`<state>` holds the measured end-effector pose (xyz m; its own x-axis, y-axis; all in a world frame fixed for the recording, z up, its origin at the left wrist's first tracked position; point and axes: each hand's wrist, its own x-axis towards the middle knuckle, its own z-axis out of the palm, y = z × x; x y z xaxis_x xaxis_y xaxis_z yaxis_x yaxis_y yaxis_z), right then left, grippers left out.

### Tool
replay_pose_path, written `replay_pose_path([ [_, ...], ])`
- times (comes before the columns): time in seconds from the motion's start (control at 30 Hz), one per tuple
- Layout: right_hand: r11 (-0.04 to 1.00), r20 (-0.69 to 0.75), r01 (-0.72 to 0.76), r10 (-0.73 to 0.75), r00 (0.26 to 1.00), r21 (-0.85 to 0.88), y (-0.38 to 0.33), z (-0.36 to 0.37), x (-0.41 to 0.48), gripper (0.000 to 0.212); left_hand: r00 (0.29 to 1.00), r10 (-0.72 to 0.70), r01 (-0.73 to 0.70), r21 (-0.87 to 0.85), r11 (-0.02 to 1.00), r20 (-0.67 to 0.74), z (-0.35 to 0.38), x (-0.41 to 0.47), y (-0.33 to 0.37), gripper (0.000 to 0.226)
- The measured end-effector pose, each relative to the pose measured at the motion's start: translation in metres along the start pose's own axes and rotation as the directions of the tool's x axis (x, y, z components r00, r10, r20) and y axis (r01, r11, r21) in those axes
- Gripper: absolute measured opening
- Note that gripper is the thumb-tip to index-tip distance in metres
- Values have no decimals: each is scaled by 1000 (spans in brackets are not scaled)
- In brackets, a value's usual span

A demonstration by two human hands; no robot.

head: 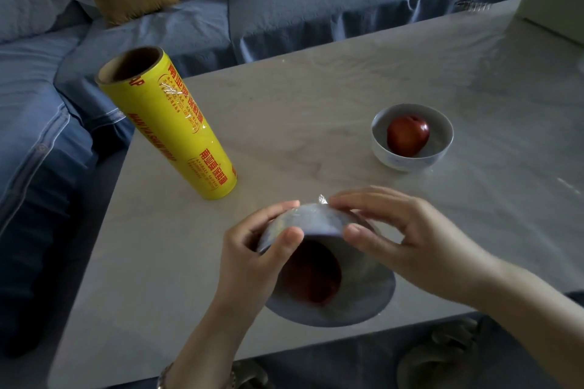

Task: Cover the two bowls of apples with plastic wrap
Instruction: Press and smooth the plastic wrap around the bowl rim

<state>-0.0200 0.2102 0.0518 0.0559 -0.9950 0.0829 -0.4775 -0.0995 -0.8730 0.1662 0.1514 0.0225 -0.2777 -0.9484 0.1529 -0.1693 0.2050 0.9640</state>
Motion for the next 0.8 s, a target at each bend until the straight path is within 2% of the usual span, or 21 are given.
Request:
replay_pose_path([
  [0.03, 998, 42, -1, 4, 999, -59, 2, 3, 1, 49, 1000, -2, 2, 5, 1000, -2, 0, 0, 0, 33],
  [0.1, 998, 95, -36, 41, 995, -51, 4, 6, 5, 59, 1000, -9, 9, 14, 1000, -1, 0, -2, 1, 35],
  [0.23, 988, 197, -111, 89, 976, 105, 5, 8, 11, 50, 999, -36, 36, 14, 999, 20, -2, -4, 2, 40],
  [0.3, 977, 252, -137, 93, 963, 163, 8, 8, 14, 54, 998, -50, 50, 13, 999, 31, -2, -4, 2, 41],
  [0.37, 970, 317, -172, 112, 942, 169, 11, 6, 18, 58, 996, -76, 75, 15, 997, 47, -2, -4, 2, 42],
  [0.43, 969, 277, -199, 153, 949, 147, 12, 1, 20, 63, 992, -109, 107, 28, 994, 58, -1, -5, 1, 44],
  [0.47, 978, 200, -156, 126, 972, 142, 11, -1, 19, 64, 992, -117, 115, 42, 993, 56, 0, -4, 0, 45],
  [0.53, 984, 105, 14, -33, 994, 178, 5, -3, 16, 57, 993, -108, 105, 75, 992, 44, 1, -2, 0, 48],
  [0.63, 970, 207, 171, -206, 956, 174, -6, 3, 13, 46, 991, -112, 107, 65, 992, 68, 0, 0, 2, 59],
  [0.7, 976, 265, 186, -209, 941, 109, -5, 9, 17, 49, 989, -124, 120, 49, 992, 78, 0, -1, 2, 59],
  [0.8, 990, 299, 135, -138, 944, 31, -2, 15, 25, 56, 989, -134, 130, 62, 990, 62, 2, -4, 1, 66],
])
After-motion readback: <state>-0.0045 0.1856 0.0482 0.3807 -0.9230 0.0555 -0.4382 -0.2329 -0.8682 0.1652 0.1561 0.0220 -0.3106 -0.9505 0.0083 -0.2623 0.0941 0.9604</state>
